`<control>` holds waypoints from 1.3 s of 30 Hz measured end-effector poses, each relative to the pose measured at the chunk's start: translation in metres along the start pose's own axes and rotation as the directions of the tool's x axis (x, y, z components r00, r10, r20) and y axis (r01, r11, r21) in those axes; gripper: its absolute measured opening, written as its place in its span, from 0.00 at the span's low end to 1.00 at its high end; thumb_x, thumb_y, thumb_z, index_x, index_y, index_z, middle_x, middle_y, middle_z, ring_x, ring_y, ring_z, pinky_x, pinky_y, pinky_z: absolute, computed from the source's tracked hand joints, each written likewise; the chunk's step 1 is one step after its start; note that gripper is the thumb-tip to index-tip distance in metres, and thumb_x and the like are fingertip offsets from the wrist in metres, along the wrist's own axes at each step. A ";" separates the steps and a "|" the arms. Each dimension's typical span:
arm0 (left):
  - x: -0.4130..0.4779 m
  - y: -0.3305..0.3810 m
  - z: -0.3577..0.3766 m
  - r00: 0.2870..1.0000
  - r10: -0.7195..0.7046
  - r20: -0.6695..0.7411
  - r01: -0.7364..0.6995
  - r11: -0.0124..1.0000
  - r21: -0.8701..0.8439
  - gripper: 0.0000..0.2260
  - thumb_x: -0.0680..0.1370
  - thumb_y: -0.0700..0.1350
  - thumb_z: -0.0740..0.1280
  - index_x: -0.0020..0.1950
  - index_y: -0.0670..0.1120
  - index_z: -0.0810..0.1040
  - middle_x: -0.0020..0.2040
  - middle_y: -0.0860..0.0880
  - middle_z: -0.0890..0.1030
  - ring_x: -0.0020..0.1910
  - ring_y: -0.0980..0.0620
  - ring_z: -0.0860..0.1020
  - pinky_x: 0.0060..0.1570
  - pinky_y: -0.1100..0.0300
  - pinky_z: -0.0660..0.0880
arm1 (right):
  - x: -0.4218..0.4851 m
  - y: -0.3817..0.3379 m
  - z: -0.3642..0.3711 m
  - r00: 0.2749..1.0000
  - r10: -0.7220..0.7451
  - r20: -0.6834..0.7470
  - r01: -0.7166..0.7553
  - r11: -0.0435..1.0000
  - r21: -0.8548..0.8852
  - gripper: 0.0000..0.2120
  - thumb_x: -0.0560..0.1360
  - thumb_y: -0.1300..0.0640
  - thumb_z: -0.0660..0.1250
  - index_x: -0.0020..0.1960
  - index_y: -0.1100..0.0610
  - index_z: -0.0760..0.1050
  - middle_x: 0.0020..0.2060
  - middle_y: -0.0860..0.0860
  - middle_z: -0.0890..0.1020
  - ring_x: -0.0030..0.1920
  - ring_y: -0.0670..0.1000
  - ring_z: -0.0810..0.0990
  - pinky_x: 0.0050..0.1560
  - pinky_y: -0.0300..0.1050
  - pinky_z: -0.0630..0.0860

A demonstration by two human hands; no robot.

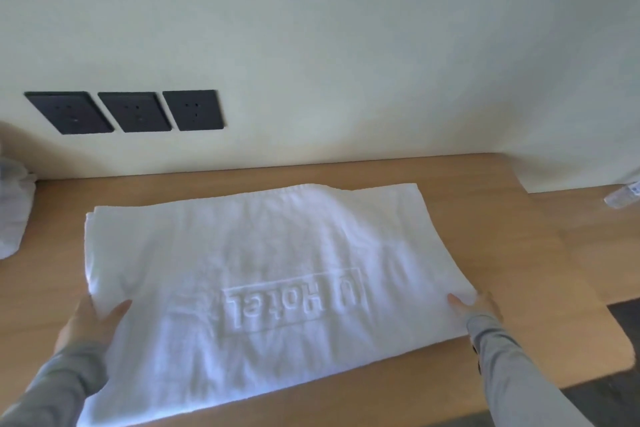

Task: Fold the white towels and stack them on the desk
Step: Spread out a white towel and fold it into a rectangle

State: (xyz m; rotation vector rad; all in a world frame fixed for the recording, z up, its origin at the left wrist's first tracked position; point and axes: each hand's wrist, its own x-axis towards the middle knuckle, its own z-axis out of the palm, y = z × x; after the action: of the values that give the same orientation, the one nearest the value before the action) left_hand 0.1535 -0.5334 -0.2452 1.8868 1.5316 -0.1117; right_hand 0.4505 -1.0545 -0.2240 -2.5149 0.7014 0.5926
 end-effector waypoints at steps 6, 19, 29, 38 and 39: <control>-0.018 0.004 -0.004 0.997 0.056 -0.054 -0.059 0.997 -0.048 0.25 0.75 0.46 0.70 0.67 0.39 0.66 0.58 0.33 0.76 0.53 0.32 0.75 0.50 0.47 0.69 | 0.001 -0.003 0.002 1.000 -0.003 -0.017 0.003 1.000 0.014 0.34 0.67 0.50 0.75 0.64 0.68 0.68 0.58 0.65 0.75 0.56 0.65 0.76 0.55 0.55 0.72; -0.018 0.002 0.006 0.999 0.038 -0.022 -0.038 0.999 0.001 0.23 0.76 0.48 0.67 0.67 0.40 0.67 0.58 0.32 0.71 0.56 0.32 0.72 0.55 0.46 0.68 | -0.038 -0.015 0.009 0.988 -0.098 -0.118 0.053 0.939 -0.339 0.44 0.73 0.52 0.68 0.76 0.55 0.42 0.76 0.57 0.48 0.76 0.57 0.46 0.74 0.60 0.48; -0.024 -0.033 -0.011 0.997 -0.055 0.055 0.057 0.998 -0.033 0.38 0.68 0.59 0.73 0.71 0.47 0.60 0.58 0.37 0.75 0.53 0.35 0.75 0.49 0.49 0.71 | -0.177 -0.135 0.150 0.611 -0.691 0.388 0.780 0.439 -0.446 0.32 0.80 0.48 0.55 0.76 0.51 0.41 0.77 0.49 0.45 0.77 0.51 0.43 0.75 0.52 0.46; -0.035 -0.071 -0.020 0.986 -0.114 0.119 0.104 0.991 0.084 0.23 0.67 0.65 0.69 0.51 0.51 0.68 0.41 0.49 0.77 0.40 0.44 0.76 0.40 0.56 0.73 | -0.265 -0.192 0.252 0.320 -0.698 0.640 0.937 0.132 -0.324 0.28 0.80 0.48 0.54 0.76 0.49 0.47 0.77 0.50 0.45 0.76 0.52 0.41 0.74 0.54 0.45; -0.036 -0.075 -0.021 0.986 -0.114 0.122 0.103 0.990 0.097 0.22 0.68 0.65 0.68 0.50 0.51 0.69 0.41 0.49 0.77 0.40 0.45 0.76 0.40 0.56 0.72 | -0.269 -0.198 0.257 0.317 -0.711 0.628 0.936 0.129 -0.326 0.28 0.79 0.48 0.54 0.76 0.50 0.49 0.76 0.52 0.49 0.76 0.53 0.44 0.74 0.53 0.47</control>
State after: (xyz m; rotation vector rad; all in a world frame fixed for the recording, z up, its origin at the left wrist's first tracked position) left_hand 0.0690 -0.5473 -0.2463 1.8280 1.5646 -0.3498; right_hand 0.2820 -0.6684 -0.2311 -2.6732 -1.3641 0.8276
